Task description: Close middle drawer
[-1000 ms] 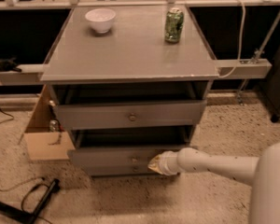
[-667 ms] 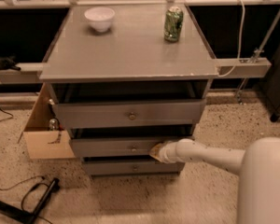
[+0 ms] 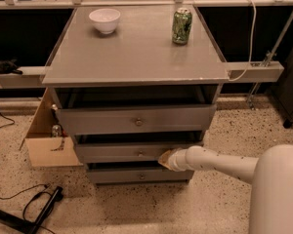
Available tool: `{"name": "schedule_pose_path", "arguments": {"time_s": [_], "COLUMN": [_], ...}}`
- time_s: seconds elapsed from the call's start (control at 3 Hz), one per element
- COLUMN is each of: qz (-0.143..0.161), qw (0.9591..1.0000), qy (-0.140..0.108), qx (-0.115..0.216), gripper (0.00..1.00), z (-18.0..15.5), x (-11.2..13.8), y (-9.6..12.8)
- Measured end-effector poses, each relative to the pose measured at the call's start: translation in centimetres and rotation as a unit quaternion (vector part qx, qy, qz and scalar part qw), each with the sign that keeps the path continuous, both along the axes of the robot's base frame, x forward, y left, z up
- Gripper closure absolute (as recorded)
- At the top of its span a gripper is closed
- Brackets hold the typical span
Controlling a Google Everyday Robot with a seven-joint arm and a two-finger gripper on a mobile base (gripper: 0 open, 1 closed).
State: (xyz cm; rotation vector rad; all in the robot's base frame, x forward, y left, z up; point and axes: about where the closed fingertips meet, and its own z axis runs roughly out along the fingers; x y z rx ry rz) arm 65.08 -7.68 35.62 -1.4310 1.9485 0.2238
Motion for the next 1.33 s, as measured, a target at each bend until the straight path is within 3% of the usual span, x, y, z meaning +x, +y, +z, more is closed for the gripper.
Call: {"name": "schedule_pose_path", "arguments": {"time_s": [0.33, 0.67, 1.33], "qz": [0.000, 0.000, 0.006], "qw": [1.0000, 1.0000, 1.0000], "qy": [0.000, 0.000, 0.002], "qx": [0.000, 0.000, -0.001], "gripper": [0.58, 0.57, 1.00], "z": [0.00, 0.00, 0.16], "x": [0.00, 0.00, -0.62], "y": [0.00, 0.01, -0.12]}}
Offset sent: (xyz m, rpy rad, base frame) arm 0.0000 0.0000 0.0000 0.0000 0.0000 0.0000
